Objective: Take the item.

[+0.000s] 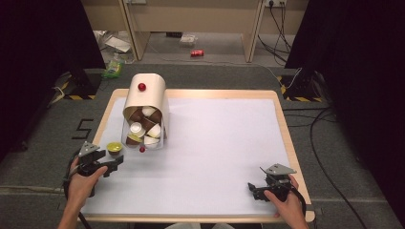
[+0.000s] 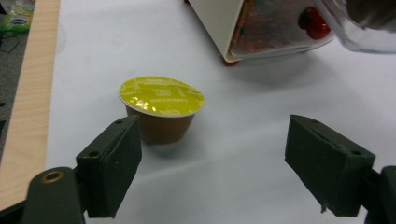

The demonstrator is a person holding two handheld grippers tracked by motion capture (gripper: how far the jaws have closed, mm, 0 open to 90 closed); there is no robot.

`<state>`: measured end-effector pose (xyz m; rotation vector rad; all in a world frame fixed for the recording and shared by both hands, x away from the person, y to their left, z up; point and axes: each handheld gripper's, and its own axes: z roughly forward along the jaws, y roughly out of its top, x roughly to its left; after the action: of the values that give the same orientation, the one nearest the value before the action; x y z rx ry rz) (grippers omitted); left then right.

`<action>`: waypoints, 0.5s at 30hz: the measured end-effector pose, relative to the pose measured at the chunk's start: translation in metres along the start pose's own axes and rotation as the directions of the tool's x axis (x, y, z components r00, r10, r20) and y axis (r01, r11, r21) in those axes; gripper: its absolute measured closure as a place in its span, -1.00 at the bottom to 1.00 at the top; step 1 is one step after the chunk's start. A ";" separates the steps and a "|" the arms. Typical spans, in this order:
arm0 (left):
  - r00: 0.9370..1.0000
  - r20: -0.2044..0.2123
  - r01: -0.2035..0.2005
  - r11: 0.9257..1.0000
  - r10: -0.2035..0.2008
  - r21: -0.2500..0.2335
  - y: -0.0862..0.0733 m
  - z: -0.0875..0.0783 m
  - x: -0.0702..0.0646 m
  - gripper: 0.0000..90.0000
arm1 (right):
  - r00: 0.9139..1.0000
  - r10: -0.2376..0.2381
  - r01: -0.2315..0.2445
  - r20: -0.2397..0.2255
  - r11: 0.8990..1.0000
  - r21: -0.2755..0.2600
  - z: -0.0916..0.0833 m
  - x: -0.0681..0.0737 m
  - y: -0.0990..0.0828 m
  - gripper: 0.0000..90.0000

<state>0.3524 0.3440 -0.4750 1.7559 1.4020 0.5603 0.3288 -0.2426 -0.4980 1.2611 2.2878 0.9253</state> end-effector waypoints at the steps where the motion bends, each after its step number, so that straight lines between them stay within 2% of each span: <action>1: 1.000 0.003 0.001 1.000 -0.001 -0.004 -0.002 -0.001 -0.001 -0.59 | 1.000 0.000 0.000 0.000 1.000 0.000 0.000 0.000 0.000 -0.99; 15: 1.000 0.013 -0.009 1.000 0.009 0.002 -0.019 -0.003 -0.015 -0.59 | 1.000 -0.001 0.001 0.000 1.000 0.000 0.000 0.000 0.000 -0.99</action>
<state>0.3346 0.3321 -0.4862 1.7651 1.3862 0.5514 0.3288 -0.2426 -0.4981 1.2605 2.2880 0.9252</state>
